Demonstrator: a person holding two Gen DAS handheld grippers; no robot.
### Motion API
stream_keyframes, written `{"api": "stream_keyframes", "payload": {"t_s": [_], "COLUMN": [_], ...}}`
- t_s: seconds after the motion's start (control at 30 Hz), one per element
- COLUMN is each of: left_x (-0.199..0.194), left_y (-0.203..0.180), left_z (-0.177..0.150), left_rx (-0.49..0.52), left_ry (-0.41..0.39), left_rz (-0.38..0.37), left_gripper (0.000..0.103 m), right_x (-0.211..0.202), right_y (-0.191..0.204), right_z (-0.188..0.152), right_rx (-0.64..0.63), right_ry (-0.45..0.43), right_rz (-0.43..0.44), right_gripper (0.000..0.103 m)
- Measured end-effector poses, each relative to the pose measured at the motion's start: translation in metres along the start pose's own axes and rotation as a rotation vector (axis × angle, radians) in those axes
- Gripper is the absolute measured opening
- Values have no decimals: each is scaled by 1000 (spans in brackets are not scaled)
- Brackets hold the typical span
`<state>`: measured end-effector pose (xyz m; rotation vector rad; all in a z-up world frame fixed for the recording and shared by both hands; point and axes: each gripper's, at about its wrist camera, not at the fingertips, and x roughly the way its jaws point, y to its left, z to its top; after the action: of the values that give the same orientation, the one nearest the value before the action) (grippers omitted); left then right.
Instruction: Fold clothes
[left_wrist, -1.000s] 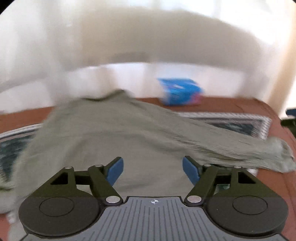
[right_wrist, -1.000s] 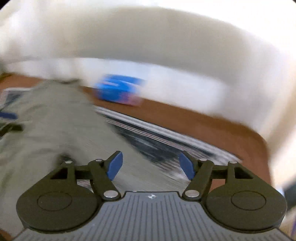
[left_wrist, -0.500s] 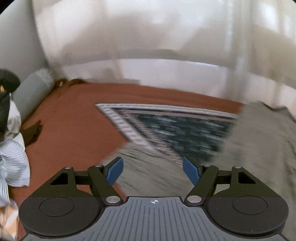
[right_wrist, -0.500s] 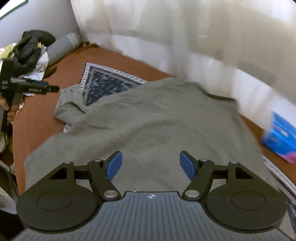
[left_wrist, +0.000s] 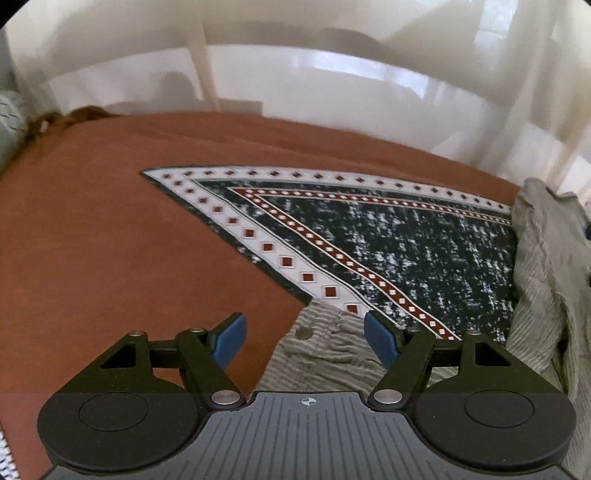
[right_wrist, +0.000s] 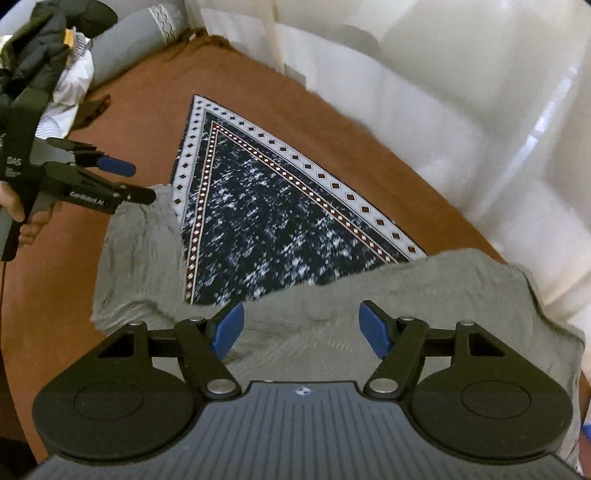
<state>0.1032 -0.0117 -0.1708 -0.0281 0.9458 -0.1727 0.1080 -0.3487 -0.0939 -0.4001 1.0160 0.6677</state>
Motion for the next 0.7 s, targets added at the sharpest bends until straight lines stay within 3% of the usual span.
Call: {"api": "stream_keyframes", "payload": {"t_s": [0.17, 0.3, 0.37, 0.4, 0.43, 0.47, 0.57, 0.7], "left_x": [13, 14, 13, 13, 13, 12, 6, -48], "left_y": [-2, -11, -15, -15, -14, -12, -7, 15], "left_z": [-3, -10, -11, -11, -9, -8, -6, 1], "left_rx": [41, 121, 147, 152, 147, 128, 73, -84], "left_ry": [41, 31, 16, 11, 10, 11, -13, -203], "left_rz": [-64, -43, -22, -18, -29, -44, -46, 49], "left_gripper": [79, 74, 46, 40, 23, 15, 11, 10], "right_x": [33, 62, 70, 73, 77, 82, 95, 93], "right_y": [2, -7, -13, -17, -21, -26, -39, -50], "right_z": [22, 32, 37, 40, 42, 44, 48, 50], "right_rx": [-141, -250, -245, -232, -212, -191, -152, -153], "right_ry": [78, 170, 176, 179, 183, 190, 212, 208], "right_rz": [-17, -42, -51, -55, -58, -63, -80, -70], "right_gripper": [73, 73, 73, 73, 73, 73, 73, 73]}}
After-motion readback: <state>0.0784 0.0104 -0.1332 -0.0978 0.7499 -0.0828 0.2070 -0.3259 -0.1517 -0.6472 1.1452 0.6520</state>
